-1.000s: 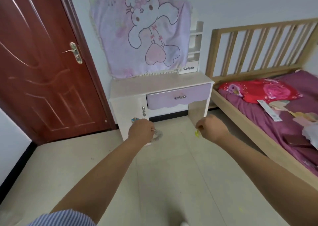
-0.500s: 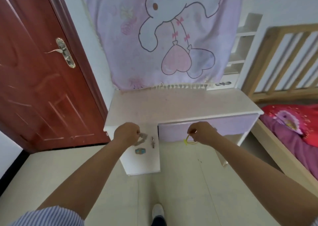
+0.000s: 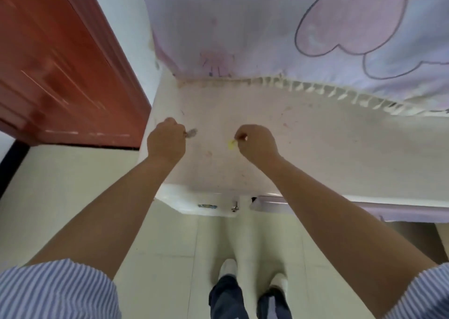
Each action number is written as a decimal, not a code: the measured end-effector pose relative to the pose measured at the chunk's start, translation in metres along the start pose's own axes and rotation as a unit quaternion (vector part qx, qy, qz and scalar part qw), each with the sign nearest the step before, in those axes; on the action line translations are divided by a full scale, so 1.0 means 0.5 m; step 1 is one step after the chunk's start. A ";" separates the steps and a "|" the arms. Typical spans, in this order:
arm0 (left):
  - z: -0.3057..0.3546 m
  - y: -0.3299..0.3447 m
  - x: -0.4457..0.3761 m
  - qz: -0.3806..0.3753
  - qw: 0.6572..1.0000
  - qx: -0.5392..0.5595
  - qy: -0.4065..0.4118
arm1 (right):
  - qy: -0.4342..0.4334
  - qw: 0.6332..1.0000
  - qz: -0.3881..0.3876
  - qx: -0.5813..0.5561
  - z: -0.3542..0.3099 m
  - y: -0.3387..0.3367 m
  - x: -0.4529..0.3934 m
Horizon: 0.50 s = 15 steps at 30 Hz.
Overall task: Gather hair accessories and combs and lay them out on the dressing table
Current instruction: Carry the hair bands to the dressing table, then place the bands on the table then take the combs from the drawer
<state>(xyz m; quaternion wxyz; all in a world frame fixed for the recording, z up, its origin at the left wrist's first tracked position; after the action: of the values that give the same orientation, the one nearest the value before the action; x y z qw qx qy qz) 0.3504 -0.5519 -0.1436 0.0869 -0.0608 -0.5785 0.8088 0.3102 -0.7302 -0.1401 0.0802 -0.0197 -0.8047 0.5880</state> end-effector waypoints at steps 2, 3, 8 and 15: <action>-0.034 0.094 -0.043 -0.045 0.998 -0.028 -0.015 | -0.001 0.999 -0.027 0.025 0.011 0.094 -0.063; -0.037 0.109 -0.028 -0.047 0.999 -0.016 -0.015 | -0.021 0.997 -0.048 0.051 0.010 0.117 -0.053; -0.021 0.173 0.013 0.027 0.999 0.034 0.006 | -0.100 0.993 -0.003 0.068 0.033 0.202 -0.001; 0.183 0.230 0.100 0.018 0.977 0.083 0.195 | -0.043 0.992 0.112 -0.047 0.213 0.144 0.101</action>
<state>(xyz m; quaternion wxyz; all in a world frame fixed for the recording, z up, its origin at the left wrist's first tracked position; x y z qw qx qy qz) 0.2754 -0.6624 -0.2227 0.1887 -0.2202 -0.4798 0.8281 0.2397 -0.8022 -0.2347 -0.0224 -0.0883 -0.8266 0.5554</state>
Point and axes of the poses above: each hand's wrist, its own x-axis away from the middle knuckle, its own y-axis out of the palm, z = x × y, the point moved 6 cm from there along -x, towards the middle knuckle, and after that the axes turned 15 degrees about x, right-handed, at the moved point
